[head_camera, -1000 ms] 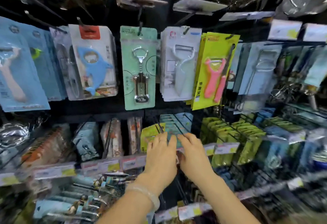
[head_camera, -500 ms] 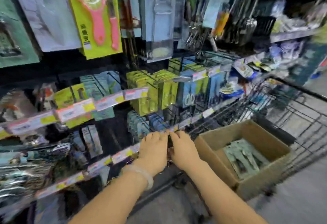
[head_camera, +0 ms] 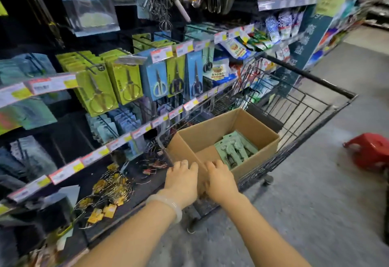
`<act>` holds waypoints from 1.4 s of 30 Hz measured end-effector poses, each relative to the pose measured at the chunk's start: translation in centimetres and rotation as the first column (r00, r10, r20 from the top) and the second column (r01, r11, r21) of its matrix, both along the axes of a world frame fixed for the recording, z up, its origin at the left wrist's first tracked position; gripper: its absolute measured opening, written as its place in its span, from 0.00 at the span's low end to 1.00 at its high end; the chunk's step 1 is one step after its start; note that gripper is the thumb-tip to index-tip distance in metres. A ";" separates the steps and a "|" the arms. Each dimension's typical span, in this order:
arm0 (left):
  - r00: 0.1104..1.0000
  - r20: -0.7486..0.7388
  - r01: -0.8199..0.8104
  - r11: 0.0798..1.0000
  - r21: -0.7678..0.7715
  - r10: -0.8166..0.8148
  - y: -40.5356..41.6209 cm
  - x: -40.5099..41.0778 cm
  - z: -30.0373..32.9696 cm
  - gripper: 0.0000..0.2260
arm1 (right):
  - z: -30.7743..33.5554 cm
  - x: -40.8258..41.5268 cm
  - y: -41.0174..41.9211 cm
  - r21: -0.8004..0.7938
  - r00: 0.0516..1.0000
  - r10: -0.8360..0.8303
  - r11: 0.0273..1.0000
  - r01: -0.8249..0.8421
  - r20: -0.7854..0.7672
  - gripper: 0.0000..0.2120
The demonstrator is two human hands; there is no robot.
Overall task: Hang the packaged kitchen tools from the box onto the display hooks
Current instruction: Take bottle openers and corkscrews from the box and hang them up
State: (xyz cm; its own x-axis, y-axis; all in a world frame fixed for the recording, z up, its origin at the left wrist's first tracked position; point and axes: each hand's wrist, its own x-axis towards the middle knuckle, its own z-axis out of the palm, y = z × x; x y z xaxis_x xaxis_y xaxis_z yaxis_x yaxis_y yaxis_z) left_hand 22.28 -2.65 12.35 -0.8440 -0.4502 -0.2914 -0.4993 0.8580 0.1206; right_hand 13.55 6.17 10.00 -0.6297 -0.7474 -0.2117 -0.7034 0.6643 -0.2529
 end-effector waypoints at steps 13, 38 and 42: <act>0.995 0.084 0.045 0.996 0.073 -0.051 -4.2 -12.4 -2.9 0.28 | -2.7 -11.8 -3.4 0.093 0.990 -0.101 0.991 0.091 0.102 0.24; 0.874 0.399 -0.433 0.816 0.383 0.276 -8.4 -28.9 -14.8 0.30 | -19.9 -34.3 -7.1 0.503 0.896 -0.096 0.851 -0.151 0.433 0.20; 0.817 0.433 -0.550 0.742 0.382 0.382 -7.7 -30.8 -17.7 0.30 | -21.7 -37.5 -6.3 0.536 0.840 -0.161 0.826 -0.174 0.519 0.22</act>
